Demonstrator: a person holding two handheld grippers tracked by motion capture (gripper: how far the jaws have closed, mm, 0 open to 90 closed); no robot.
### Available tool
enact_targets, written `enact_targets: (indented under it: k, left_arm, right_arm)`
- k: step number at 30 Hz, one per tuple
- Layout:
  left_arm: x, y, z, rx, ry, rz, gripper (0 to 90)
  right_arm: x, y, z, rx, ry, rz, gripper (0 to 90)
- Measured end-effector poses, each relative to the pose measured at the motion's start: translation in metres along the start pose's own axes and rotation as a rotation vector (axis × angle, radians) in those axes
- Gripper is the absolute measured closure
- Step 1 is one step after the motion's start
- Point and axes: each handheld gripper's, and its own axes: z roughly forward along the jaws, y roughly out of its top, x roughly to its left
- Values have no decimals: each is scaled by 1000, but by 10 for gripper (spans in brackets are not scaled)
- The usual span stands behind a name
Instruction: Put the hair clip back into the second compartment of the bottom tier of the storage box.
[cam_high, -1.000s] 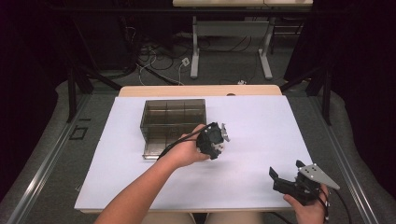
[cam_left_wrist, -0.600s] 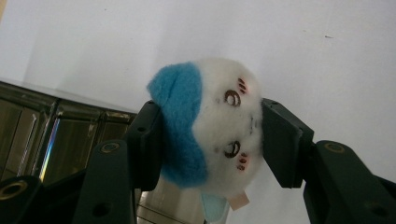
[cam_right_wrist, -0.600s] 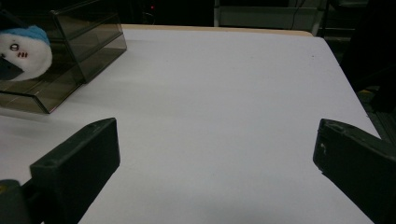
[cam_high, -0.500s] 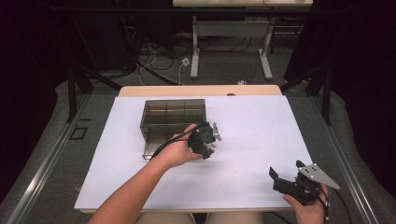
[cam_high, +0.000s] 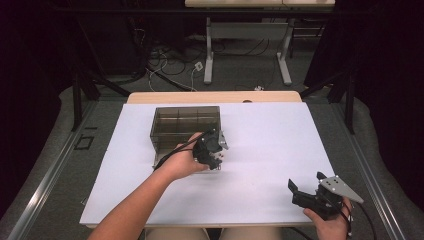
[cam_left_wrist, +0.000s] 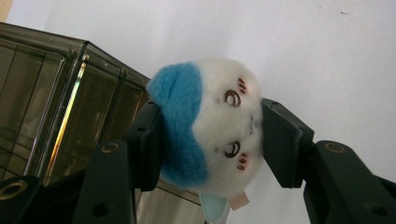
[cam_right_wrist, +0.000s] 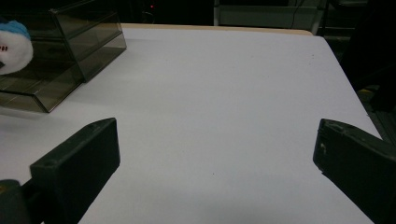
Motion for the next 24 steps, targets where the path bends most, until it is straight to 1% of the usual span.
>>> enact_targets:
  k: [2,3,4,5,6,8,9,10,11,16,17,18,24]
  left_arm:
    - [0,-1,-1,1,1,1,463]
    - [0,-2,-1,2,1,-7,464]
    - [1,-3,-2,8,0,-1,464]
    - [1,-4,-2,7,2,-8,464]
    - [2,-5,-3,9,2,-3,463]
    - [3,-7,-4,14,5,-10,463]
    - [3,-8,-4,8,9,-9,463]
    - [4,-8,-5,17,8,-6,463]
    - [4,-10,-5,14,8,-13,463]
    - [6,-15,-6,24,12,-14,463]
    - [6,-16,-6,21,12,-21,463]
    - [7,-17,-7,25,14,-14,463]
    - [10,-24,-9,32,22,-19,462]
  right_arm:
    - [0,0,0,7,3,0,3]
    - [0,0,0,6,3,1,3]
    - [0,0,0,6,3,0,3]
    - [0,0,0,3,2,0,3]
    - [0,0,0,3,2,1,3]
    - [0,0,0,3,2,1,3]
    - [0,0,0,3,2,0,3]
    - [0,0,0,4,2,0,3]
    - [0,0,0,3,2,0,3]
    - [0,0,0,2,-1,-3,3]
    - [0,0,0,3,-1,-3,3]
    - [0,0,0,6,1,-3,3]
    - [1,0,0,4,-1,-2,4]
